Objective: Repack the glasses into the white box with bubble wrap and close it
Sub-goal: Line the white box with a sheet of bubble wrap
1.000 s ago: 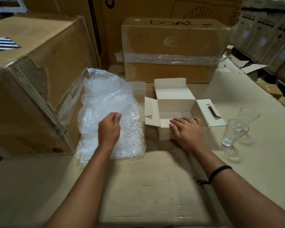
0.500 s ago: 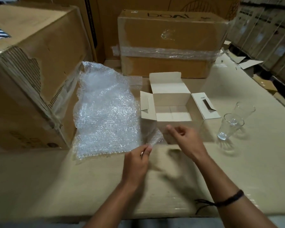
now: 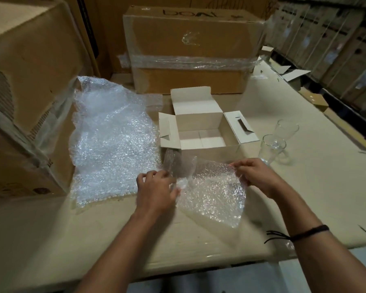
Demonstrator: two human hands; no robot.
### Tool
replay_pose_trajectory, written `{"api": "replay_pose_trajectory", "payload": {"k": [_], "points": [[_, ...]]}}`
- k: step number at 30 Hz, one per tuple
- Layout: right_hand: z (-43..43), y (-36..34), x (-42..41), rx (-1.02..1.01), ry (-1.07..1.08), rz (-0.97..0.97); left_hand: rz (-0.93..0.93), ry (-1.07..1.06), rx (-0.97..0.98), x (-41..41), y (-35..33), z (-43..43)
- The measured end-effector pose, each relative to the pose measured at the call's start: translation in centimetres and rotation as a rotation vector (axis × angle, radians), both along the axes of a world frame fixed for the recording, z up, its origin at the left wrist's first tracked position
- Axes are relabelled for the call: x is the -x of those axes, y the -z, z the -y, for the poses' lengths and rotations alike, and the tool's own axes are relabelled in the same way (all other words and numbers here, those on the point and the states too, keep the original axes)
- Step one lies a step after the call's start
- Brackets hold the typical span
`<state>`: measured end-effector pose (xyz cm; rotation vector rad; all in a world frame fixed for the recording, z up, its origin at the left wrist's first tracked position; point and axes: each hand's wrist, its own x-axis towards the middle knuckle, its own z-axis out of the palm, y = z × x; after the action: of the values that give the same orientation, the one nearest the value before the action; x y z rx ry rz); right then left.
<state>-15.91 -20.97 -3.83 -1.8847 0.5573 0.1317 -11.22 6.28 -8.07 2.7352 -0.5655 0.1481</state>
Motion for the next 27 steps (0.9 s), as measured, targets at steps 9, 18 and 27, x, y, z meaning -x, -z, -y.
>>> {"api": "replay_pose_trajectory", "payload": {"k": [9,18,27], "points": [[2.5,1.3,-1.1,0.949,-0.220,0.105,-0.199,-0.226,0.796,1.2,-0.7,2.4],[-0.2,5.2,0.8,0.685,-0.389,0.296,-0.159,-0.217,1.009,3.7,-0.8,4.7],[0.1,-1.1,0.4,-0.012,-0.120,0.256,0.114,0.215,0.593,6.1,-0.4,10.5]]}}
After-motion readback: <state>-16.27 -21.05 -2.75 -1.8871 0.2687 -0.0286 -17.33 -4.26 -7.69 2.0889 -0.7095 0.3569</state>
